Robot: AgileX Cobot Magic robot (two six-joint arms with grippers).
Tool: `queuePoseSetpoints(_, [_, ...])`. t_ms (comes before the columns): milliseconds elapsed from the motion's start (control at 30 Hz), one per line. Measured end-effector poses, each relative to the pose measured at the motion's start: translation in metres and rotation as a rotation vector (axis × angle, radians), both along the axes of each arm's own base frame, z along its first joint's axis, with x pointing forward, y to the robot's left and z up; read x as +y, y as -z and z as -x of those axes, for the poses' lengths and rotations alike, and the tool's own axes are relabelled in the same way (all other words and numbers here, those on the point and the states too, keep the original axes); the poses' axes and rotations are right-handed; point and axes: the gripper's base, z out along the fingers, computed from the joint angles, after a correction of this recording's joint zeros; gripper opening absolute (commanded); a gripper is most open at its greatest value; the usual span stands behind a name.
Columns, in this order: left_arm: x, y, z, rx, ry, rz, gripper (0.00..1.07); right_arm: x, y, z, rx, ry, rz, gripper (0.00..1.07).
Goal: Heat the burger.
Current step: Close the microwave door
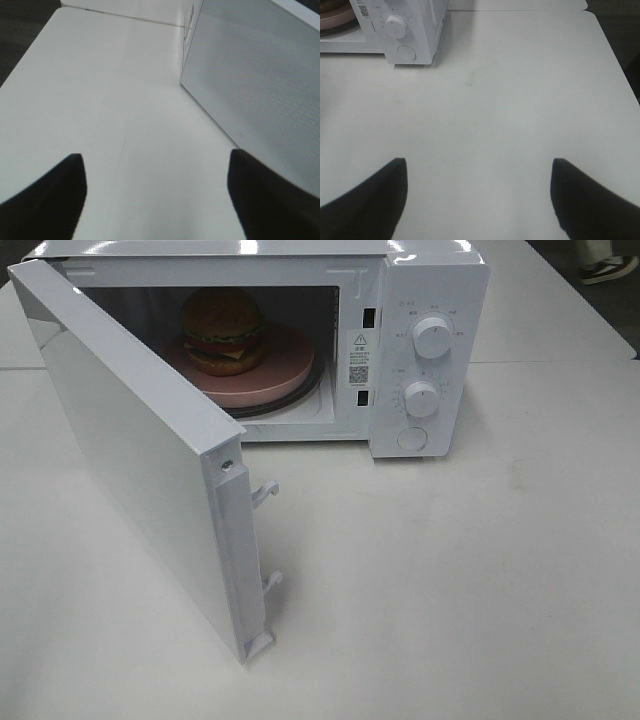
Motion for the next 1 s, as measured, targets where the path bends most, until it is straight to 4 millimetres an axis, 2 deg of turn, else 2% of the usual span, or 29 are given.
queuePoseSetpoints(33, [0.000,0.001,-0.003,0.020,0.000,0.001,0.45,0.000,0.000,0.000,-0.001,0.000,0.000,0.75])
queuePoseSetpoints(67, [0.000,0.001,-0.003,0.020,0.000,0.001,0.45,0.000,0.000,0.000,-0.001,0.000,0.000,0.75])
queuePoseSetpoints(100, [0.001,0.001,-0.010,0.048,0.000,0.003,0.34,0.000,0.000,0.000,-0.001,0.000,0.000,0.75])
queuePoseSetpoints(133, [0.001,0.001,-0.017,0.061,-0.002,0.005,0.29,0.000,0.000,0.000,-0.001,0.000,0.000,0.75])
queuePoseSetpoints(167, [0.001,0.001,-0.017,0.061,-0.002,0.005,0.29,0.000,0.000,0.000,-0.001,0.000,0.000,0.75])
queuePoseSetpoints(233, [0.002,0.000,-0.028,0.056,-0.004,0.005,0.02,0.000,0.000,0.000,-0.001,0.000,0.000,0.75])
queuePoseSetpoints(633, [0.006,-0.008,-0.068,-0.046,0.022,-0.065,0.00,0.000,0.000,0.000,0.000,0.000,0.000,0.75])
queuePoseSetpoints(900, [0.007,0.007,-0.108,0.042,0.039,-0.048,0.00,0.000,0.000,0.000,0.000,0.000,0.000,0.75])
queuePoseSetpoints(933, [0.007,0.007,-0.108,0.042,0.039,-0.048,0.00,0.000,0.000,0.000,0.000,0.000,0.000,0.75])
queuePoseSetpoints(1000, [0.007,0.013,-0.122,0.059,0.048,-0.047,0.00,0.000,0.000,0.000,0.000,0.000,0.000,0.75])
